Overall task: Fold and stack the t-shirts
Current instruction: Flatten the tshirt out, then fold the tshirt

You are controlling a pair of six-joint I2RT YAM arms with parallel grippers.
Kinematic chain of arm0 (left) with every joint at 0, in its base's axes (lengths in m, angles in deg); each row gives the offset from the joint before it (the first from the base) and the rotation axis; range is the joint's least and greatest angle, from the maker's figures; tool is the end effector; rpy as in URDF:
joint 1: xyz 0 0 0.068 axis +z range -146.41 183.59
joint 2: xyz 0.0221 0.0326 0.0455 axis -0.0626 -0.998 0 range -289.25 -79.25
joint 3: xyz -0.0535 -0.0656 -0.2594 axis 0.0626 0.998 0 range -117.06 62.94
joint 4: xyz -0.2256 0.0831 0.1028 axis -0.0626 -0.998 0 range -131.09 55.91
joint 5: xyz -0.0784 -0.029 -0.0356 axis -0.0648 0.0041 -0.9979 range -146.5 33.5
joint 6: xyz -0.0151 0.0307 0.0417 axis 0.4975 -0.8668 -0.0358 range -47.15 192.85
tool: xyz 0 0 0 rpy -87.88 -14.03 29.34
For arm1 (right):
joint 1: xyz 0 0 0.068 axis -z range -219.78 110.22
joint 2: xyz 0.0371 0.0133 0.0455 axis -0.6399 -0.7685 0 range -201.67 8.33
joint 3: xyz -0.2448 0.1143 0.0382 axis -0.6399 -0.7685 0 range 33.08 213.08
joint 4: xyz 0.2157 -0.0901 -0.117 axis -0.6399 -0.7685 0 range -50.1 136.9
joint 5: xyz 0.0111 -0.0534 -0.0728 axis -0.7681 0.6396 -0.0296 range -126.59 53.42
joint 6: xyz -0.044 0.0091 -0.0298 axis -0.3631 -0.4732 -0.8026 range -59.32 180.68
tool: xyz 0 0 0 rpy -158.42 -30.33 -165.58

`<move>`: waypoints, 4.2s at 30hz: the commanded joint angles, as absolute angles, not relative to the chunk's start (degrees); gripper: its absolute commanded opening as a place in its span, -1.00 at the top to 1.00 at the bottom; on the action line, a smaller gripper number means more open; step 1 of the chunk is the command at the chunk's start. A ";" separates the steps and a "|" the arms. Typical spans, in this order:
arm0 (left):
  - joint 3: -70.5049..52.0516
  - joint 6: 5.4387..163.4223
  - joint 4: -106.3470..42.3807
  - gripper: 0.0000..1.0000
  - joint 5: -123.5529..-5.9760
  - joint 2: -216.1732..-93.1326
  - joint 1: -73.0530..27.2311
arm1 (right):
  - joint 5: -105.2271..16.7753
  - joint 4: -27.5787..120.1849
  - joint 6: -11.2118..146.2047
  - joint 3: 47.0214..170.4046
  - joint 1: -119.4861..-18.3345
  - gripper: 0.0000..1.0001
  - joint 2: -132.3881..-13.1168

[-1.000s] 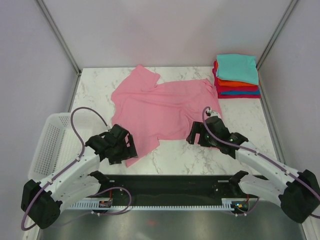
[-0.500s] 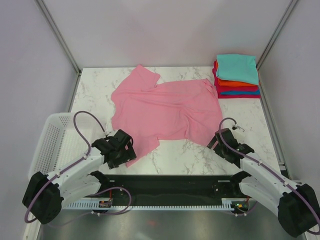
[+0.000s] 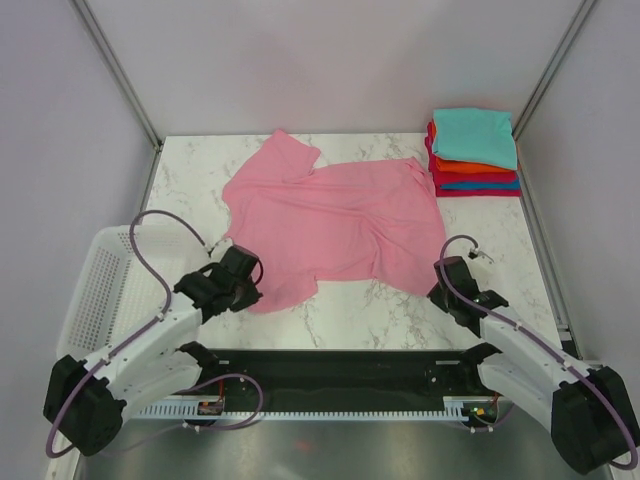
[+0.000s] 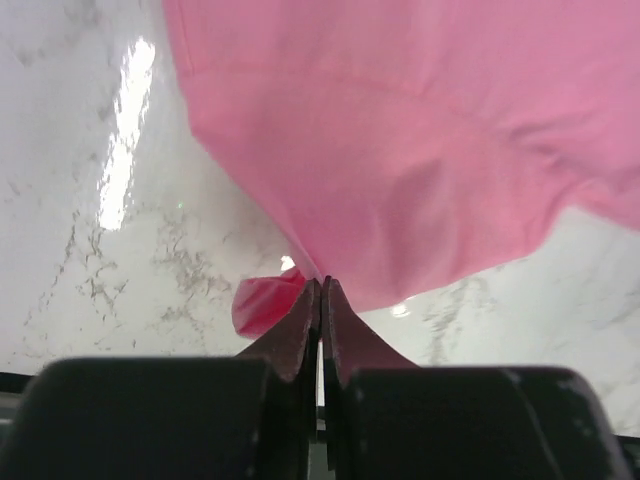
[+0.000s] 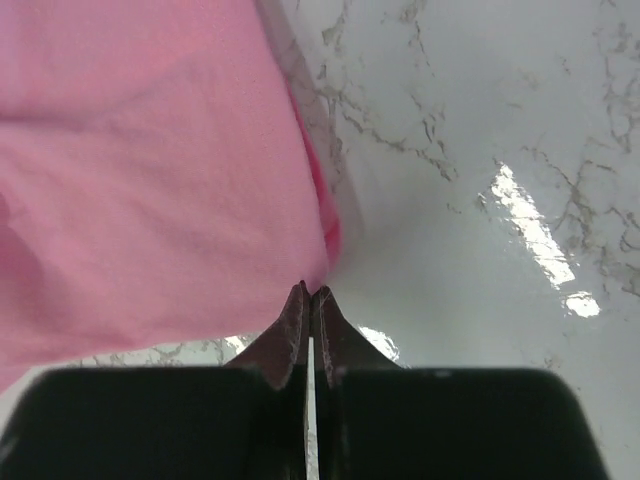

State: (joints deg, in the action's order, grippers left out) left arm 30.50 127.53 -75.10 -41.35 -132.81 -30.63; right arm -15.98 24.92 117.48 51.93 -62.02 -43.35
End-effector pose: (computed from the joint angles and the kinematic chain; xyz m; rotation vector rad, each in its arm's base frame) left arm 0.1409 -0.0845 0.1978 -0.5473 2.5493 -0.2055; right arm 0.1496 0.0477 0.1505 0.8604 2.2913 0.1507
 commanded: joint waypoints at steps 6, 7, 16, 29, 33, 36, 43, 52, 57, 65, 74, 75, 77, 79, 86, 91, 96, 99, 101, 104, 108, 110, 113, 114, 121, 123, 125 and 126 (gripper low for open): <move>9.96 116.63 -85.22 0.96 -37.69 -122.76 -16.04 | -6.54 11.24 113.07 66.54 -58.33 1.00 -33.52; 8.38 116.19 -86.11 0.96 -39.87 -122.23 -14.88 | -5.92 10.43 112.72 67.26 -57.89 1.00 -32.64; 20.38 121.54 -85.50 -0.02 -61.58 -117.66 -12.50 | -9.34 9.11 114.38 62.44 -57.54 1.00 -31.84; 27.79 123.47 -89.37 -0.15 -63.01 -112.38 -13.02 | -13.38 13.23 115.70 58.04 -57.54 1.00 -31.92; 27.96 127.07 -89.90 -0.08 -58.97 -113.25 -16.96 | -13.82 14.90 115.79 57.69 -57.54 1.00 -32.98; 27.79 130.14 -88.76 -0.08 -56.51 -118.50 -23.01 | -13.91 17.00 115.70 56.99 -57.54 1.00 -34.21; 29.45 136.30 -86.12 -0.22 -39.75 -134.16 -36.22 | -16.45 20.09 113.33 57.51 -57.54 1.00 -38.87; 34.19 135.16 -79.45 -0.31 -39.43 -139.62 -36.66 | -17.51 20.53 111.75 56.02 -57.54 1.00 -37.64; 35.96 137.01 -77.77 -0.28 -39.89 -137.97 -39.12 | -16.55 21.14 111.22 55.67 -57.54 1.00 -38.34; 34.91 133.59 -77.24 0.96 -40.15 -136.91 -39.65 | -16.98 22.38 111.22 55.93 -57.54 1.00 -39.84; 21.12 130.95 -91.38 0.96 -44.28 -125.58 -39.65 | -19.61 10.53 115.08 58.48 -57.54 1.00 -27.81; 20.41 130.34 -92.00 0.96 -44.29 -124.87 -39.65 | -20.41 9.73 115.61 58.48 -57.54 1.00 -26.66; 19.00 129.81 -93.84 0.96 -45.16 -122.94 -39.65 | -21.73 7.19 116.57 58.65 -57.54 1.00 -23.59; 16.54 129.54 -96.56 0.96 -44.73 -121.97 -39.65 | -22.08 5.07 116.84 59.35 -57.54 1.00 -21.39; 7.32 126.82 -104.65 0.96 -39.02 -121.26 -39.57 | -16.38 -2.05 117.99 66.37 -57.54 1.00 -17.95; 1.34 123.57 -105.72 0.96 -35.33 -124.50 -39.48 | -15.05 -1.53 115.09 70.08 -57.54 1.00 -22.51; -2.96 116.38 -102.58 0.96 -35.13 -130.74 -36.94 | -16.20 4.18 112.02 72.27 -57.54 1.00 -28.40; -4.64 106.71 -96.69 0.96 -44.76 -136.27 -27.82 | -15.32 7.16 109.82 74.56 -57.54 1.00 -34.55; -4.99 100.75 -93.69 0.96 -49.80 -140.56 -19.75 | -14.44 9.88 108.24 76.13 -57.45 1.00 -39.56; -6.57 94.85 -89.55 0.96 -53.60 -146.28 -14.45 | -13.03 13.65 106.66 78.42 -57.36 1.00 -46.94; -13.23 89.47 -88.49 0.96 -53.08 -158.68 -11.80 | -12.94 17.71 104.72 81.94 -55.87 1.00 -56.95; -15.88 87.54 -88.75 0.96 -53.51 -165.80 -10.48 | -13.03 19.38 104.10 84.13 -55.26 1.00 -62.58; -20.98 86.31 -89.28 0.96 -54.04 -173.36 -9.51 | -13.82 21.40 103.22 85.89 -53.50 1.00 -68.39; -23.52 86.12 -89.72 0.95 -53.87 -174.86 -9.33 | -14.08 21.85 102.79 86.25 -52.45 1.00 -70.49; -32.85 84.98 -92.97 0.85 -50.01 -187.60 -8.19 | -16.28 25.01 102.08 87.75 -49.45 1.00 -78.06; -35.84 85.15 -93.58 0.75 -49.04 -191.29 -7.40 | -16.89 25.89 102.25 87.92 -48.32 1.00 -80.51; -38.29 85.59 -94.46 0.57 -48.42 -194.19 -6.79 | -17.77 27.03 101.99 88.10 -47.70 1.00 -82.36; -41.35 85.77 -96.12 0.11 -47.72 -196.82 -6.61 | -19.17 27.38 101.73 88.45 -46.91 0.95 -84.11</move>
State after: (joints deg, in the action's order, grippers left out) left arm -35.07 87.66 -92.78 -50.68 -192.48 -7.88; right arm -17.08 24.20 102.72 85.98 -48.45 -81.12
